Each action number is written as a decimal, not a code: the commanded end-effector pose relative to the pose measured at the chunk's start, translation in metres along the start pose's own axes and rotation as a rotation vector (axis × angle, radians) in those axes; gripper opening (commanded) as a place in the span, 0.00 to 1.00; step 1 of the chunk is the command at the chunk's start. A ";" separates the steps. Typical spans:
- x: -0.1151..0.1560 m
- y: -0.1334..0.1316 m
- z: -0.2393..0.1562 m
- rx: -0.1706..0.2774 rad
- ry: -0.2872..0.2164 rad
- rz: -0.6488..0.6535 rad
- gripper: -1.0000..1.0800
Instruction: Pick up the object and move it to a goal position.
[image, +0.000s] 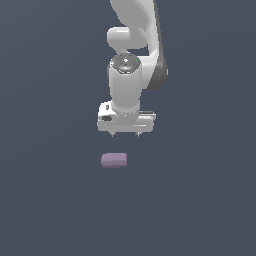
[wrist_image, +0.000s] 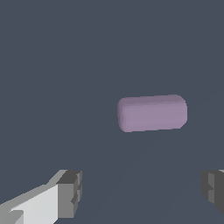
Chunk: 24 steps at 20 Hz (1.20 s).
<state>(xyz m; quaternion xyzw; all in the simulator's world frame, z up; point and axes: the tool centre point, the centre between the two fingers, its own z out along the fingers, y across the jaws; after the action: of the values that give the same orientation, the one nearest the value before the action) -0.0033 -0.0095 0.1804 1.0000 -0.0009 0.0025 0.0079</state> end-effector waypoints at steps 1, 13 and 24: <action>0.000 0.000 0.000 0.000 0.000 0.000 0.96; 0.010 -0.023 -0.022 0.030 0.040 0.002 0.96; 0.013 -0.018 -0.015 0.035 0.034 0.102 0.96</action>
<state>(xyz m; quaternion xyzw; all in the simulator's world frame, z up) 0.0094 0.0102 0.1967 0.9989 -0.0406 0.0205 -0.0092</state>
